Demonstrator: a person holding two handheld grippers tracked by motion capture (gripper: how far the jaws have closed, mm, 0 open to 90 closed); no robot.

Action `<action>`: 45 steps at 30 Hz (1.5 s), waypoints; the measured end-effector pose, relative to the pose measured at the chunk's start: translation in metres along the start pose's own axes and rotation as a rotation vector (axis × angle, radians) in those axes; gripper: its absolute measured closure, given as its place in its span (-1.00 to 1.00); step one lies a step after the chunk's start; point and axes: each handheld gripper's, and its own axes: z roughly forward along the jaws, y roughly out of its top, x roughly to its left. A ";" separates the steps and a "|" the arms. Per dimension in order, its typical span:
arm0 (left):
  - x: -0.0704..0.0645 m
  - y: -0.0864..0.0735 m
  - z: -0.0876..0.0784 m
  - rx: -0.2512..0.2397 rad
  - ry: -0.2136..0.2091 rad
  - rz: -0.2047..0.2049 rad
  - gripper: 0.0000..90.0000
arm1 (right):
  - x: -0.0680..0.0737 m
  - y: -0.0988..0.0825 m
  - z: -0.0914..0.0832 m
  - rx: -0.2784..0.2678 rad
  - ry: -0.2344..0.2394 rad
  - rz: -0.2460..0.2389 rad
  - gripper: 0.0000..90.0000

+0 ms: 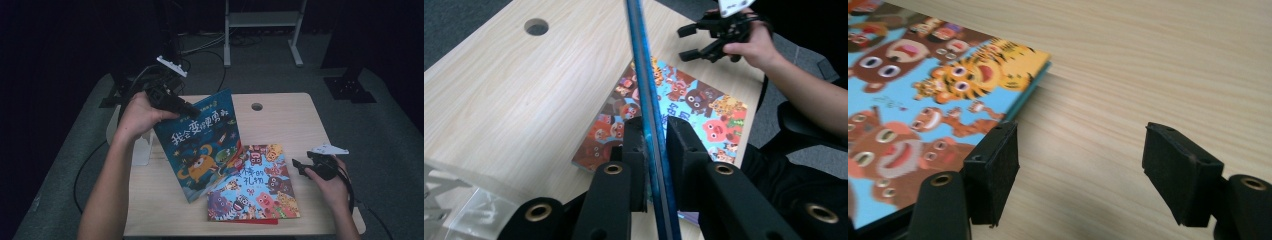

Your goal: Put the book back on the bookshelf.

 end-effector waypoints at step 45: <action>-0.008 -0.068 -0.095 -0.034 0.217 -0.090 0.83 | -0.013 -0.015 0.024 0.083 -0.066 0.068 -0.54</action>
